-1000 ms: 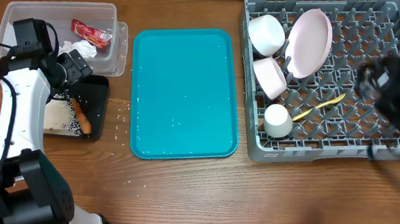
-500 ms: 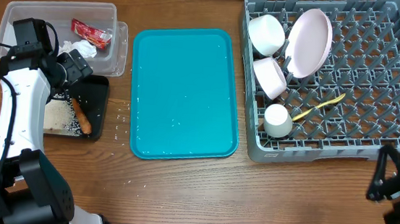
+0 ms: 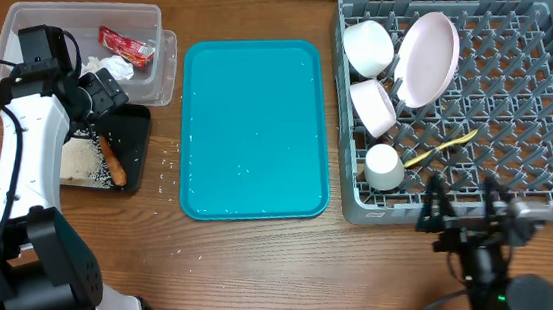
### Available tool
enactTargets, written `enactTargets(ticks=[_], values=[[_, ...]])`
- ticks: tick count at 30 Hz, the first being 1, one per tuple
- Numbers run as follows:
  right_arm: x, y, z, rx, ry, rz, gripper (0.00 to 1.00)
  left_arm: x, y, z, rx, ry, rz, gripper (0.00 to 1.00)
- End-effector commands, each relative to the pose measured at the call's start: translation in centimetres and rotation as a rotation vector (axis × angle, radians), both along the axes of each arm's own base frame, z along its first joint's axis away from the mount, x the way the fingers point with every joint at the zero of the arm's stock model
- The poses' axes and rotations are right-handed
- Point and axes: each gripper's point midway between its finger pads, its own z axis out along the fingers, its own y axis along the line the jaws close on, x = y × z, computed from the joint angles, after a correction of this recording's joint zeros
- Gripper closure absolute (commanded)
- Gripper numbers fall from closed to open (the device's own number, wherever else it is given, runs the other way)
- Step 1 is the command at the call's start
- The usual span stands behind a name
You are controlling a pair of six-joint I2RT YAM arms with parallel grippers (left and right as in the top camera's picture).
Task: Sort waste into correct bins and load items into the dishwasher
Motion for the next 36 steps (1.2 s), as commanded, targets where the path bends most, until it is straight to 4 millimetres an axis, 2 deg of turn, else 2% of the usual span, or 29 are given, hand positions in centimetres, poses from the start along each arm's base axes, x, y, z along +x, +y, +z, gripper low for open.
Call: enactTargets(ticks=[1, 11, 36], values=[[-0.1, 0.6, -2.4, 0.05, -0.003, 0.034, 0.0, 0.4, -0.2, 1.1, 0.01, -0.029, -0.011, 0.0], [0.6, -0.6, -7.7, 0.061, -0.032, -0.032, 0.0, 0.4, -0.2, 1.1, 0.01, -0.029, -0.011, 0.0], [0.6, -0.6, -7.9, 0.061, -0.023, -0.034, 0.0, 0.4, -0.2, 1.1, 0.01, -0.028, -0.011, 0.0]])
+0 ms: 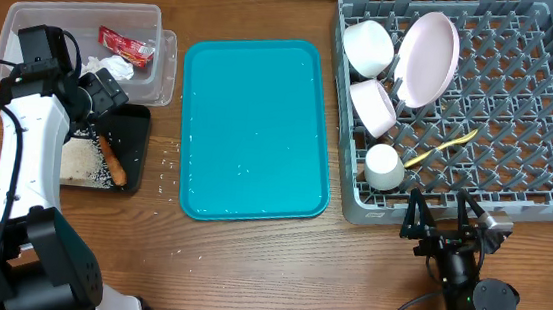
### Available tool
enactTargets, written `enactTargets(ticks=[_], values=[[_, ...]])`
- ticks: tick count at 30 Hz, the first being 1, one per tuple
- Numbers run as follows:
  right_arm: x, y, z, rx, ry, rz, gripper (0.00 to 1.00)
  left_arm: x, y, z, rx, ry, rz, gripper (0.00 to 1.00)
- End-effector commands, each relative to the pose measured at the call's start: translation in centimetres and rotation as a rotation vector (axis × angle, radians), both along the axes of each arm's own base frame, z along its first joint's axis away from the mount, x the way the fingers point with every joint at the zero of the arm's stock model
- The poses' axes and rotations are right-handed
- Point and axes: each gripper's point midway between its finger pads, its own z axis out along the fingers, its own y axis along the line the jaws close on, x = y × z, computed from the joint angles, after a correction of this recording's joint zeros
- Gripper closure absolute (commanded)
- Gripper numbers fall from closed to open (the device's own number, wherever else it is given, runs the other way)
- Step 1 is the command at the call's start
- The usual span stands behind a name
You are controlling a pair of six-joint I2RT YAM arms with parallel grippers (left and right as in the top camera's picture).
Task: Sort waste into correct bins and load items into the dishwasher
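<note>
The grey dish rack (551,119) at the right holds two white bowls (368,45), a pink plate (427,56), a white cup (383,166) and a yellow utensil (441,147). The teal tray (256,128) in the middle carries only a few crumbs. My left gripper (104,95) hovers between the clear bin (27,21) and the black bin (137,138); its jaws are too dark to read. My right gripper (439,221) stands open and empty just in front of the rack's near edge.
The clear bin holds a red wrapper (125,45) and a crumpled tissue (111,66). In the black bin lie white rice-like scraps (80,163) and an orange food piece (111,161). Crumbs dot the wooden table (166,160) beside the tray.
My right gripper, still open, has moved left and nearer the table's front edge, away from the rack. The left arm and all objects are unchanged.
</note>
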Motion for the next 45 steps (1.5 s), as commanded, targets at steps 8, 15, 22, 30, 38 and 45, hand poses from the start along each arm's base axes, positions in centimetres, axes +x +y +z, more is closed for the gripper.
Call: enactTargets(ticks=[8, 15, 22, 30, 38, 45], values=[[0.0, -0.2, -0.1, 0.004, -0.006, -0.009, 0.0, 0.1, -2.1, 5.9, 0.066, -0.139, -0.054, 0.0], [0.0, -0.2, -0.1, 0.004, -0.006, -0.009, 0.0, -2.6, -9.3, 16.2, 0.353, -0.423, -0.299, 0.0], [0.0, -0.2, -0.1, 0.004, -0.006, -0.01, 0.0, -5.8, -15.0, 15.6, 0.452, -0.745, -0.718, 0.0], [0.0, -0.2, -0.1, 0.004, -0.006, -0.009, 0.0, -10.6, -14.9, 9.6, 0.482, -0.916, -0.668, 0.0], [0.0, -0.2, -0.1, 0.004, -0.006, -0.009, 0.0, -13.5, -14.5, 6.1, 0.541, -1.068, -0.617, 0.0], [0.0, -0.2, -0.1, 0.004, -0.006, -0.009, 0.0, -13.8, -14.1, 2.4, 0.509, -0.997, -0.611, 0.0]])
